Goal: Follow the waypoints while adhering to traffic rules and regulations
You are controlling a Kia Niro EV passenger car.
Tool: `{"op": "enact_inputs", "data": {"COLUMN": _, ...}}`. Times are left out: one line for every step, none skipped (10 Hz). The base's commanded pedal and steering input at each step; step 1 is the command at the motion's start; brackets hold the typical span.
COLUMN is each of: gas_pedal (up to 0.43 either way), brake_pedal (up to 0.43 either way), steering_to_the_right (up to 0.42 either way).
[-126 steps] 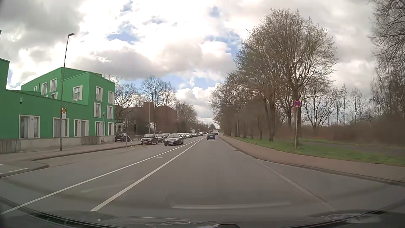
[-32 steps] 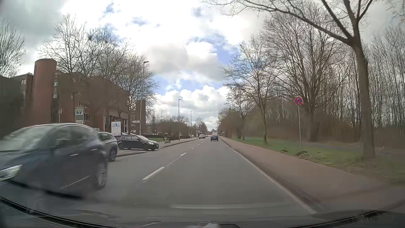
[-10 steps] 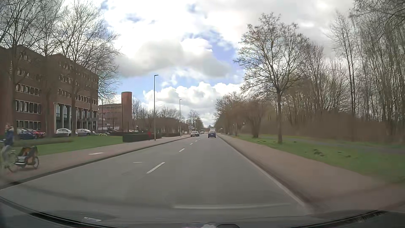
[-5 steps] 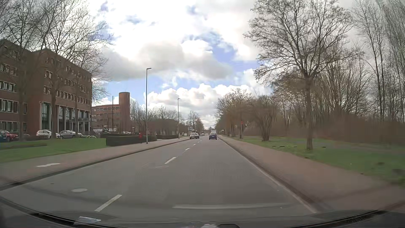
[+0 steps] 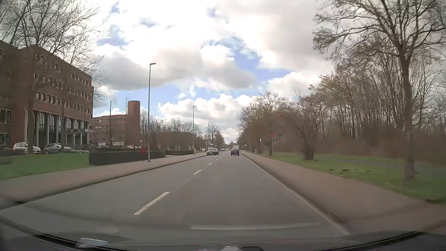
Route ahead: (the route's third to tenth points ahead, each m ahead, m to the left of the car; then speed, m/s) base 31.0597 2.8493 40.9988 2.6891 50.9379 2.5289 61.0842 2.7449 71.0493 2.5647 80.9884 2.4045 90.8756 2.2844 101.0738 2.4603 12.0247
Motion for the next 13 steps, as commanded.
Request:
{"op": "enact_inputs", "data": {"gas_pedal": 0.197, "brake_pedal": 0.000, "steering_to_the_right": -0.002}}
{"op": "enact_inputs", "data": {"gas_pedal": 0.197, "brake_pedal": 0.000, "steering_to_the_right": -0.002}}
{"op": "enact_inputs", "data": {"gas_pedal": 0.189, "brake_pedal": 0.000, "steering_to_the_right": -0.002}}
{"op": "enact_inputs", "data": {"gas_pedal": 0.189, "brake_pedal": 0.000, "steering_to_the_right": -0.001}}
{"op": "enact_inputs", "data": {"gas_pedal": 0.189, "brake_pedal": 0.000, "steering_to_the_right": -0.001}}
{"op": "enact_inputs", "data": {"gas_pedal": 0.189, "brake_pedal": 0.000, "steering_to_the_right": -0.001}}
{"op": "enact_inputs", "data": {"gas_pedal": 0.189, "brake_pedal": 0.000, "steering_to_the_right": -0.001}}
{"op": "enact_inputs", "data": {"gas_pedal": 0.189, "brake_pedal": 0.000, "steering_to_the_right": -0.001}}
{"op": "enact_inputs", "data": {"gas_pedal": 0.189, "brake_pedal": 0.000, "steering_to_the_right": -0.001}}
{"op": "enact_inputs", "data": {"gas_pedal": 0.189, "brake_pedal": 0.000, "steering_to_the_right": -0.001}}
{"op": "enact_inputs", "data": {"gas_pedal": 0.189, "brake_pedal": 0.000, "steering_to_the_right": -0.001}}
{"op": "enact_inputs", "data": {"gas_pedal": 0.189, "brake_pedal": 0.000, "steering_to_the_right": -0.001}}
{"op": "enact_inputs", "data": {"gas_pedal": 0.189, "brake_pedal": 0.000, "steering_to_the_right": -0.001}}
